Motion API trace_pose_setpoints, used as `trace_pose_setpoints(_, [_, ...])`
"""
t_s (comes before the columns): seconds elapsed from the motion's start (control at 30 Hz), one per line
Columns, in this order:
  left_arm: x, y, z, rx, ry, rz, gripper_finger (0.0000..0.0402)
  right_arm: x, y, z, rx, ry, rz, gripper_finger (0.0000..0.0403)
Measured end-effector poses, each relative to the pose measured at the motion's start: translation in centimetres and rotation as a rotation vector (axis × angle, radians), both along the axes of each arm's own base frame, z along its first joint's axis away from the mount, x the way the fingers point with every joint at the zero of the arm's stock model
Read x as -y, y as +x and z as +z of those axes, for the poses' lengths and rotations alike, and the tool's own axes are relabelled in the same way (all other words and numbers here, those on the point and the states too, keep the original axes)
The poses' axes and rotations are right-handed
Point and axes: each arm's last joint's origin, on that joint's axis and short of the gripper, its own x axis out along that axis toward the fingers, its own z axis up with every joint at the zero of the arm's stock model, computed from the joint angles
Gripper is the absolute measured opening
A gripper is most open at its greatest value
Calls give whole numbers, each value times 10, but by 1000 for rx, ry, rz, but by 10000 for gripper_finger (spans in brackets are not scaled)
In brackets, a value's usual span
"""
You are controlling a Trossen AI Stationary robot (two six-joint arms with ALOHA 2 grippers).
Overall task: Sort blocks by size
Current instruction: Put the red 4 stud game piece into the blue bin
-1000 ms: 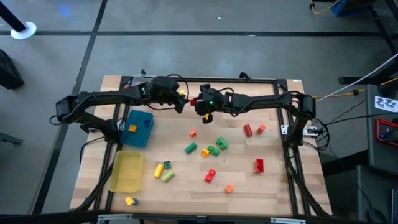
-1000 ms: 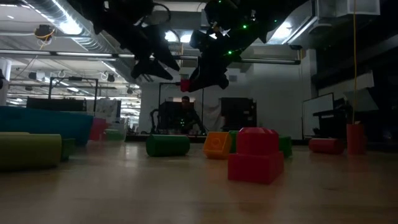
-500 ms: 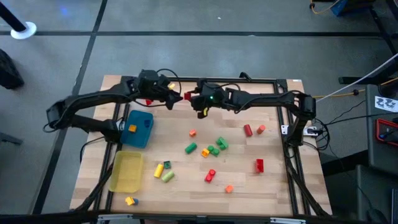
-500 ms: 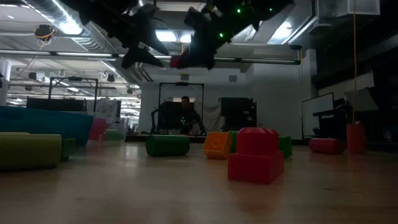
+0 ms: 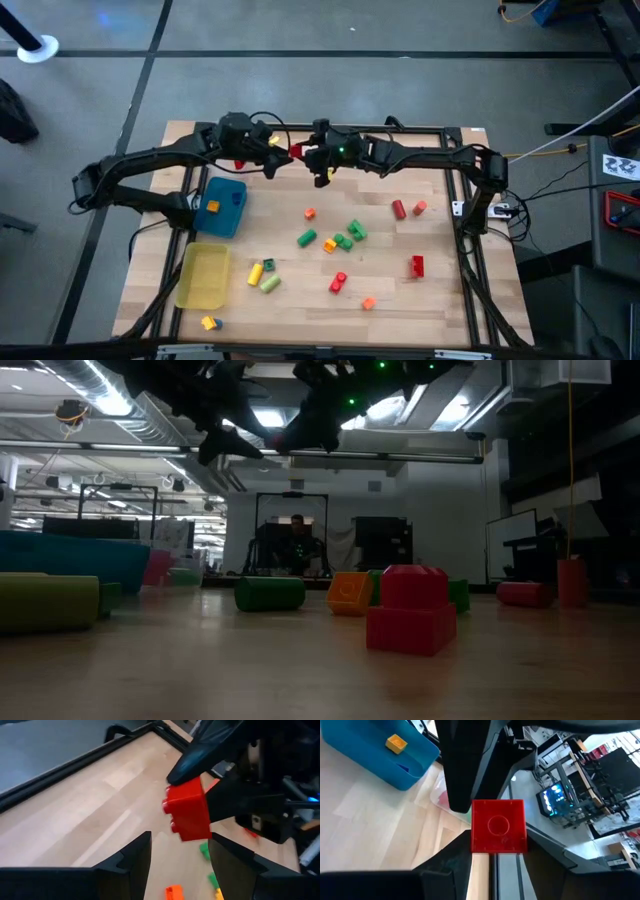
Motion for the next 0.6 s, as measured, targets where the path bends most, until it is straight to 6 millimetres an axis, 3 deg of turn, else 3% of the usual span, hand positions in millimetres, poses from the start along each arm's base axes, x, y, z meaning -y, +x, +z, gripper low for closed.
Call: trace_pose_setpoints(0.6, [1, 2, 4, 45, 3, -58, 180, -3, 1, 0, 3, 18, 108, 161])
